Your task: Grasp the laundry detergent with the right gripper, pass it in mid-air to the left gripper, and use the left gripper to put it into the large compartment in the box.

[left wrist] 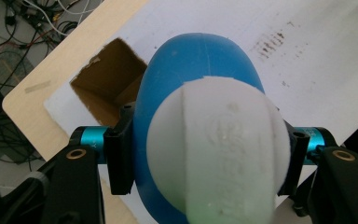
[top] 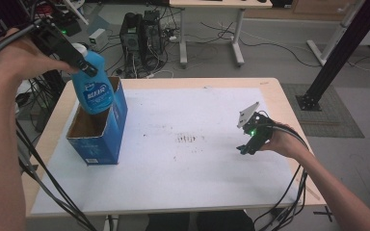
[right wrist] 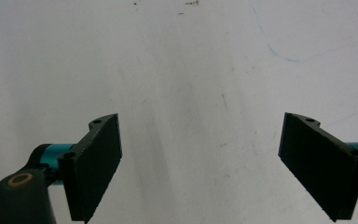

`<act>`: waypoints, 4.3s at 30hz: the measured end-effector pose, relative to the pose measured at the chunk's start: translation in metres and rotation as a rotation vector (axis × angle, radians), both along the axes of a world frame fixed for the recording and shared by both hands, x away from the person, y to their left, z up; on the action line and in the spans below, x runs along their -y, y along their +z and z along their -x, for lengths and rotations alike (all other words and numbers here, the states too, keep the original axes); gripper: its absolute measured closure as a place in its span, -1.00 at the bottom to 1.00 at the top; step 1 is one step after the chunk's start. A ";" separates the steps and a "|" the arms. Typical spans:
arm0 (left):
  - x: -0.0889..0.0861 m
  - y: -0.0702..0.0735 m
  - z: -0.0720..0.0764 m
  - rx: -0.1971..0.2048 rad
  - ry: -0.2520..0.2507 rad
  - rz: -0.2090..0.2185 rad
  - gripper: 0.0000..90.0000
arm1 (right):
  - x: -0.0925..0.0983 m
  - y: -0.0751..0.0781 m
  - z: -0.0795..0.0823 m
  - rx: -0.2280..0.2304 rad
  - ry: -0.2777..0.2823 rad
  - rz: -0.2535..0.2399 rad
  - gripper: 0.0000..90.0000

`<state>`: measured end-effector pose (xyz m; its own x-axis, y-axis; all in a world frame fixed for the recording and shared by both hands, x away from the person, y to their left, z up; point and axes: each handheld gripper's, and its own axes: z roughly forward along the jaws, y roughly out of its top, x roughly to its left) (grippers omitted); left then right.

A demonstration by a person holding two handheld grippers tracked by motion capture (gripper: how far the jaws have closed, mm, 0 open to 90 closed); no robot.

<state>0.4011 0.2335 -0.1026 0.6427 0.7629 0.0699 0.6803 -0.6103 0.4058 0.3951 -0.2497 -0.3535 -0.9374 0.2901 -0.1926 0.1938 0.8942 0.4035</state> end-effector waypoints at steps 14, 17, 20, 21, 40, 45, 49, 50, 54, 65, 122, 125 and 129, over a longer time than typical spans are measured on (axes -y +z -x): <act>-0.025 -0.032 -0.001 -0.040 0.060 0.000 -0.15 | 0.002 -0.006 0.001 -0.017 0.002 0.011 -0.72; -0.028 -0.041 -0.001 -0.043 0.066 0.015 -0.15 | 0.003 -0.008 0.000 -0.011 0.008 0.015 -0.72; -0.030 -0.051 -0.002 -0.061 0.052 0.003 -0.15 | 0.004 -0.009 0.001 -0.010 0.011 0.016 -0.72; -0.030 -0.054 -0.002 -0.065 0.052 0.002 -0.15 | 0.004 -0.009 0.001 -0.015 0.007 0.017 -0.72; -0.030 -0.114 -0.014 -0.121 -0.022 -0.012 -0.15 | 0.003 -0.014 0.006 -0.068 -0.026 0.043 -0.72; -0.029 -0.129 -0.015 -0.131 -0.033 -0.020 -0.15 | 0.004 -0.016 0.003 -0.042 0.007 0.037 -0.72; -0.030 -0.136 -0.014 -0.137 -0.054 -0.035 -0.15 | 0.004 -0.017 0.004 -0.054 -0.012 0.039 -0.72; -0.030 -0.138 -0.014 -0.138 -0.055 -0.028 -0.15 | 0.004 -0.017 0.004 -0.055 -0.018 0.044 -0.72; -0.029 -0.144 -0.014 -0.147 -0.077 -0.038 -0.15 | 0.003 -0.019 0.003 -0.050 0.000 0.044 -0.72; -0.031 -0.157 -0.018 -0.162 -0.098 -0.052 -0.15 | 0.002 -0.019 0.005 -0.051 -0.004 0.053 -0.72; -0.031 -0.176 -0.015 -0.182 -0.133 -0.102 -0.17 | 0.002 -0.024 0.011 -0.053 -0.006 0.052 -0.72; -0.030 -0.176 -0.015 -0.181 -0.123 -0.090 -0.19 | 0.002 -0.023 0.010 -0.054 0.000 0.060 -0.72; -0.030 -0.177 -0.015 -0.182 -0.106 -0.076 -0.22 | 0.001 -0.024 0.011 -0.051 -0.002 0.061 -0.72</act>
